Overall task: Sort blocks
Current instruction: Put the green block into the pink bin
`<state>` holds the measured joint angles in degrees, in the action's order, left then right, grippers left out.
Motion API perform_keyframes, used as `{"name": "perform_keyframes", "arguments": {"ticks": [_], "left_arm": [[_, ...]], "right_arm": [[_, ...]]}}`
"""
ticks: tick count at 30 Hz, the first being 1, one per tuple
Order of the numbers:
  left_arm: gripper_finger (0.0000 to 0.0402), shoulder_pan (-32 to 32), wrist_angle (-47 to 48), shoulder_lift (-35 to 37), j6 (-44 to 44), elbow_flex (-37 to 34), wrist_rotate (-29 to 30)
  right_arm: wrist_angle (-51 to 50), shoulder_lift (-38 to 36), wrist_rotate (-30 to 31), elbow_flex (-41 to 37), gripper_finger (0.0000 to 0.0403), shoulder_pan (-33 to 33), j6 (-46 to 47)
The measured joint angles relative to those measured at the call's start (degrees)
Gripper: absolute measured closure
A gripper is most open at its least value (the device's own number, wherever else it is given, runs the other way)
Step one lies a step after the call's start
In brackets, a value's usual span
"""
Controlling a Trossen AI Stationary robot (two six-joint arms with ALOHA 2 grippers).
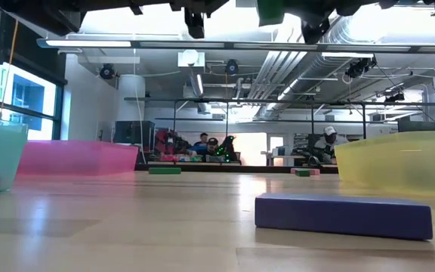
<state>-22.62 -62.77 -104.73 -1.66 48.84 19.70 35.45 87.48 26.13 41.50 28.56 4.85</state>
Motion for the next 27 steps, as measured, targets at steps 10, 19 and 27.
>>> {"name": "perform_keyframes", "arguments": {"ticks": [10,19,27], "left_arm": [[0.0373,-1.73,6.81,2.00,-2.74,-0.02,6.64],[0.0373,-0.50,53.60,21.95,7.28,0.04,36.35],[0.0369,18.31,107.88,36.71,39.45,-0.04,29.93]], "right_arm": [[-7.50,-0.09,-6.45,0.11,0.0316,-0.17,7.51],[-23.17,-0.02,-2.83,-0.04,0.0293,-0.14,22.04],[-24.18,0.04,0.04,-0.04,0.0293,0.42,23.36]]}}
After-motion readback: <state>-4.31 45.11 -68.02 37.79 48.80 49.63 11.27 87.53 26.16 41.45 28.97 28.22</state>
